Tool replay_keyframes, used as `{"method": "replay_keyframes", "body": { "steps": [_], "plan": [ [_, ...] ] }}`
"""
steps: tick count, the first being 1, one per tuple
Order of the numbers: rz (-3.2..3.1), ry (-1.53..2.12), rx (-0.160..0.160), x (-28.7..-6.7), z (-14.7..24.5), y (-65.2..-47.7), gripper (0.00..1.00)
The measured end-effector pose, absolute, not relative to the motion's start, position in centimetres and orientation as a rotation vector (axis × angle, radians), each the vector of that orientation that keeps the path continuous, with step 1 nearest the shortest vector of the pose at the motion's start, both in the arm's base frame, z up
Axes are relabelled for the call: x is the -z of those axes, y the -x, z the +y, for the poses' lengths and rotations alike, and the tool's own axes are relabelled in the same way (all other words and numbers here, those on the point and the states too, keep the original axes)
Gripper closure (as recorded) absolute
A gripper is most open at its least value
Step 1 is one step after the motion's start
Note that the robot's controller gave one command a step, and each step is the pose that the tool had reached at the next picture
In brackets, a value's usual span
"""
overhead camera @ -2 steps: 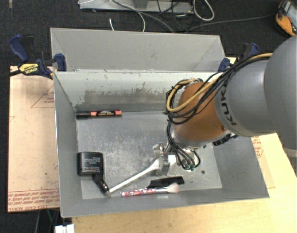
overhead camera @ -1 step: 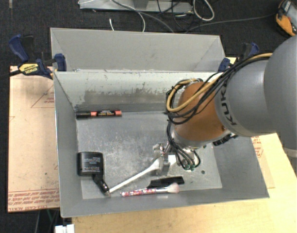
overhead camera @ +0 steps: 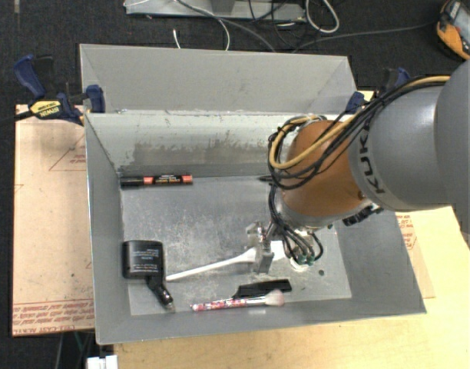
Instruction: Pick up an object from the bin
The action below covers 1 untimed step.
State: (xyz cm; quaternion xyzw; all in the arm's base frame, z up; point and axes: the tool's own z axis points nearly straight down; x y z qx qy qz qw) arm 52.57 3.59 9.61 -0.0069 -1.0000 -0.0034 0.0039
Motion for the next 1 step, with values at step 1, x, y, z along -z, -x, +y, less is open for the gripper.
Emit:
{"method": "replay_keyframes", "body": {
  "steps": [1],
  "plan": [
    [-3.129, 0.021, 0.011, -13.79, 3.62, -52.44, 1.00]
  ]
}}
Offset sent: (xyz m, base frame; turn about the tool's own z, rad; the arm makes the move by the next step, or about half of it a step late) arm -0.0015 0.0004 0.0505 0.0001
